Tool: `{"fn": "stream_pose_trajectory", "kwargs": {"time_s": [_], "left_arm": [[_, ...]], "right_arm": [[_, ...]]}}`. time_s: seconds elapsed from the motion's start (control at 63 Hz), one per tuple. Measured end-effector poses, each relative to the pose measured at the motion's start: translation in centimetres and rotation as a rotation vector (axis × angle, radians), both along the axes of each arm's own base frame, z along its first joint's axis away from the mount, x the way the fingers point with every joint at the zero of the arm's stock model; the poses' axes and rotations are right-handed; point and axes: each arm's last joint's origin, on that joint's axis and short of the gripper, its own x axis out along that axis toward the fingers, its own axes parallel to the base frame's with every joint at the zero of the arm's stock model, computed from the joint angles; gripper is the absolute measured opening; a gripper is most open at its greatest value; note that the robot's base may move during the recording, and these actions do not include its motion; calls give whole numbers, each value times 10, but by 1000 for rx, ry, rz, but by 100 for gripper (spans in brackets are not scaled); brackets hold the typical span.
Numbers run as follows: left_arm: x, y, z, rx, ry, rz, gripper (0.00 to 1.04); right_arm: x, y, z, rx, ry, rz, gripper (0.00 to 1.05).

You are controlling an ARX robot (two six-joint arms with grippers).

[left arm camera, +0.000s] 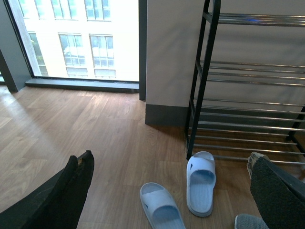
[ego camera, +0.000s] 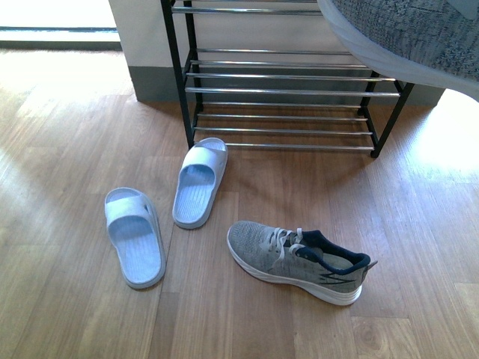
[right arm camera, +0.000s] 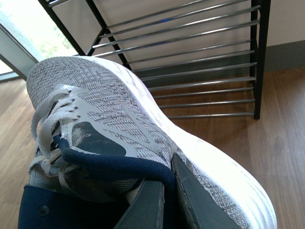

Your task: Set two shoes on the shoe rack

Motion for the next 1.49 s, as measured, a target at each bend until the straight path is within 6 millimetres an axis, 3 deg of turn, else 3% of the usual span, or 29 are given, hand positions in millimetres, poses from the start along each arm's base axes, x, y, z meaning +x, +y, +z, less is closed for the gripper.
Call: {"fn": "stream_pose_trajectory", "kwargs": {"time_s": [1.413, 1.492], "left_arm": [[0, 0, 0, 0, 0, -1, 95], [2, -2, -1, -39, 133, 140, 95]], "right_arm": [[0, -2, -1, -1, 3, -21, 1], [0, -1, -1, 1, 4, -12, 1]]}}
